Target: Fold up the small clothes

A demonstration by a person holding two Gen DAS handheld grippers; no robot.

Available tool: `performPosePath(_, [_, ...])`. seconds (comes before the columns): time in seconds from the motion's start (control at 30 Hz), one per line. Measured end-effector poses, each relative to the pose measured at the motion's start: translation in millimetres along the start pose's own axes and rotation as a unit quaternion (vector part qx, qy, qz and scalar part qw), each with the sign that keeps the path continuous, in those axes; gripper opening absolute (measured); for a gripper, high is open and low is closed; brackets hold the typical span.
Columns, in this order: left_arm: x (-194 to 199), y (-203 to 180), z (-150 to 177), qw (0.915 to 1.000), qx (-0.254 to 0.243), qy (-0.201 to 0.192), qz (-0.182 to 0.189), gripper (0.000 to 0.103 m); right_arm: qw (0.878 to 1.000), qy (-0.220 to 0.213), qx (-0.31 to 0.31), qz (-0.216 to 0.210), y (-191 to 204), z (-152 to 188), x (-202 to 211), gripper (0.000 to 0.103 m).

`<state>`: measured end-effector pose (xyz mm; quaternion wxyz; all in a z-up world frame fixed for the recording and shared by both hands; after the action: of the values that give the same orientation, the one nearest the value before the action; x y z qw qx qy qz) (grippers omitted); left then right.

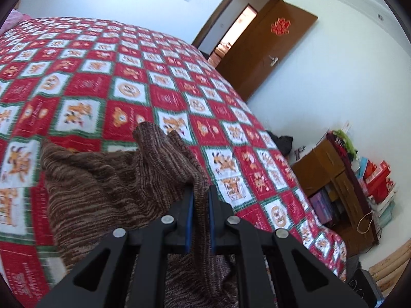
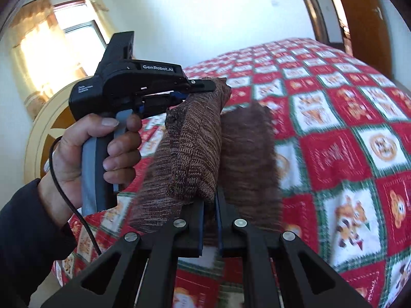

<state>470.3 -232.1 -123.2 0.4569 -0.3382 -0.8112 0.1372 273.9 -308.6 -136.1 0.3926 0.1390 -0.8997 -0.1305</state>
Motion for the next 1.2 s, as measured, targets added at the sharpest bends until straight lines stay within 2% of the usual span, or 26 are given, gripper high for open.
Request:
performPosePath(0.27, [-47, -25, 13, 0.9965, -0.058, 0.032, -0.051, 0.011, 0.994, 0.049, -0.092, -0.015, -49, 20, -16, 0.005])
performPosePath(0.4, [-58, -31, 19, 0.9935, -0.071, 0.037, -0.081, 0.018, 0.992, 0.058, -0.11, -0.029, -57, 20, -18, 0.005])
performPosePath(0.47, [-52, -37, 20, 0.9923, -0.085, 0.032, -0.084, 0.027, 0.992, 0.06, -0.109, -0.029, -57, 22, -18, 0.005])
performPosePath(0.5, [-46, -41, 22, 0.9915, -0.095, 0.023, -0.087, 0.035, 0.992, 0.06, -0.109, -0.031, -58, 22, -17, 0.005])
performPosePath(0.53, [-36, -43, 23, 0.9894, -0.108, 0.012, -0.096, 0.05, 0.992, 0.061, -0.109, -0.033, -59, 23, -16, 0.005])
performPosePath(0.6, [-14, -44, 29, 0.9854, -0.128, -0.017, -0.11, 0.069, 0.991, 0.066, -0.107, -0.04, -59, 24, -15, 0.005])
performPosePath(0.63, [-6, -43, 32, 0.9834, -0.134, -0.027, -0.119, 0.072, 0.991, 0.066, -0.108, -0.042, -61, 24, -13, 0.005])
performPosePath(0.73, [19, -27, 51, 0.9731, -0.155, -0.045, -0.164, 0.072, 0.991, 0.062, -0.111, -0.04, -64, 26, -8, 0.006])
performPosePath(0.83, [37, -5, 77, 0.9586, -0.174, -0.05, -0.22, 0.072, 0.994, 0.04, -0.101, -0.009, -67, 25, 4, 0.007])
performPosePath(0.87, [43, 1, 84, 0.9572, -0.174, -0.053, -0.225, 0.072, 0.995, 0.024, -0.096, 0.003, -68, 23, 11, 0.009])
performPosePath(0.9, [53, 10, 98, 0.9574, -0.169, -0.055, -0.228, 0.072, 0.996, 0.013, -0.093, 0.009, -69, 22, 16, 0.015])
performPosePath(1.0, [64, 23, 123, 0.9623, -0.159, -0.05, -0.215, 0.073, 0.995, -0.02, -0.093, 0.016, -67, 16, 26, 0.044])
performPosePath(1.07, [58, 29, 140, 0.9619, -0.164, -0.029, -0.217, 0.074, 0.995, -0.029, -0.096, 0.012, -66, 12, 27, 0.045])
performPosePath(1.13, [49, 32, 147, 0.9535, -0.177, -0.024, -0.243, 0.074, 0.996, -0.028, -0.086, 0.016, -58, 6, 25, 0.045])
performPosePath(1.17, [47, 34, 149, 0.9528, -0.176, -0.025, -0.246, 0.074, 0.997, -0.026, -0.07, 0.017, -50, 3, 22, 0.044])
performPosePath(1.2, [47, 38, 149, 0.9562, -0.166, -0.025, -0.24, 0.075, 0.998, -0.023, -0.06, 0.017, -45, 0, 17, 0.04])
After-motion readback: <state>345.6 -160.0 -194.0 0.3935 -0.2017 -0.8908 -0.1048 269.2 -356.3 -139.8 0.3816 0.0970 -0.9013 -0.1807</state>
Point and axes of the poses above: each gripper's, at about its wrist camera, not at the fingertips, and x roughly against the way its jaws point, y to its left, z to its underside, the point moved 5 cm from there along -x, roughly the way its jaws point, and after that the axes turned 5 degrees about y, right-handed, at the moved point
